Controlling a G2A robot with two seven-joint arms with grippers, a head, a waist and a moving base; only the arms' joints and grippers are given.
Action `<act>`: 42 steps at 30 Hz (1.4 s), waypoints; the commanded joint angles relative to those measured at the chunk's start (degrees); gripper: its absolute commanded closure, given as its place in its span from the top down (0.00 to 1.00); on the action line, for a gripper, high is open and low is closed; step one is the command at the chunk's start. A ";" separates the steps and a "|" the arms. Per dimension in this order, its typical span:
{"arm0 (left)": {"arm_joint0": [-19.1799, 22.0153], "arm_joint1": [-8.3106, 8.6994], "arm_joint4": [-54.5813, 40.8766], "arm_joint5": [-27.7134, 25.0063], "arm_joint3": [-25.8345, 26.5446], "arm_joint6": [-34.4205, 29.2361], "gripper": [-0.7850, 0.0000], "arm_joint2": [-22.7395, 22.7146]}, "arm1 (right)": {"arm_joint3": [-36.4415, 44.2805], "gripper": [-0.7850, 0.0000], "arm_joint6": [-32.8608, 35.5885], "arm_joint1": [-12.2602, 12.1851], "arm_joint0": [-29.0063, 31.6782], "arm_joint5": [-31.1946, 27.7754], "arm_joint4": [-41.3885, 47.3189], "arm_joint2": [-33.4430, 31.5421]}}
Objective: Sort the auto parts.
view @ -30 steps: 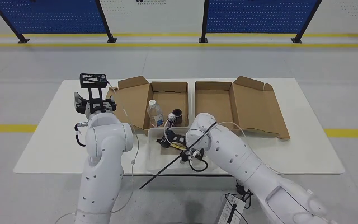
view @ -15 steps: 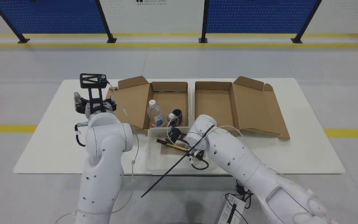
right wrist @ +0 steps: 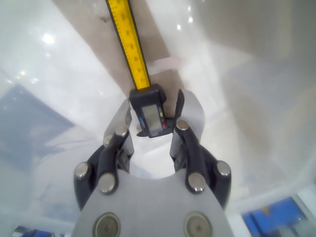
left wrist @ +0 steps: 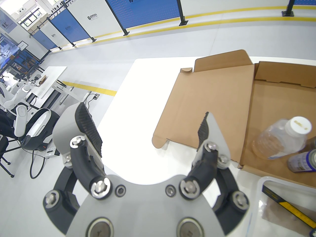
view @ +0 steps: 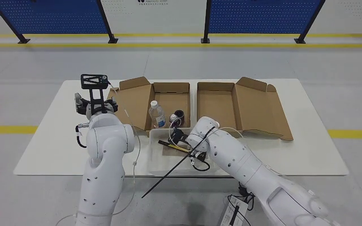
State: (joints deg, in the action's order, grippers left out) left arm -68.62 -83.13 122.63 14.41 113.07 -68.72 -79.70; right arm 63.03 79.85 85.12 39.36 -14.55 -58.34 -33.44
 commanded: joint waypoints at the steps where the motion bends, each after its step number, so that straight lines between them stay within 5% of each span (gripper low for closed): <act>1: 0.00 0.00 0.00 0.00 0.00 0.00 1.00 0.00 | -0.21 0.47 -0.11 0.10 -0.08 -0.10 0.00 0.06; 33: 0.00 0.00 0.00 0.00 0.00 0.00 1.00 0.00 | -3.21 0.44 -0.15 1.47 -1.11 -2.59 2.60 0.67; 42: 0.00 0.00 0.00 0.00 0.00 0.00 1.00 0.00 | -3.93 0.31 -0.27 1.84 -1.09 -2.77 2.58 1.06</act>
State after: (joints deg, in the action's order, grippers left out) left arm -68.62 -83.13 122.63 14.41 113.07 -68.72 -79.70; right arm 59.15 79.58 86.94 38.28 -17.31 -55.77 -32.38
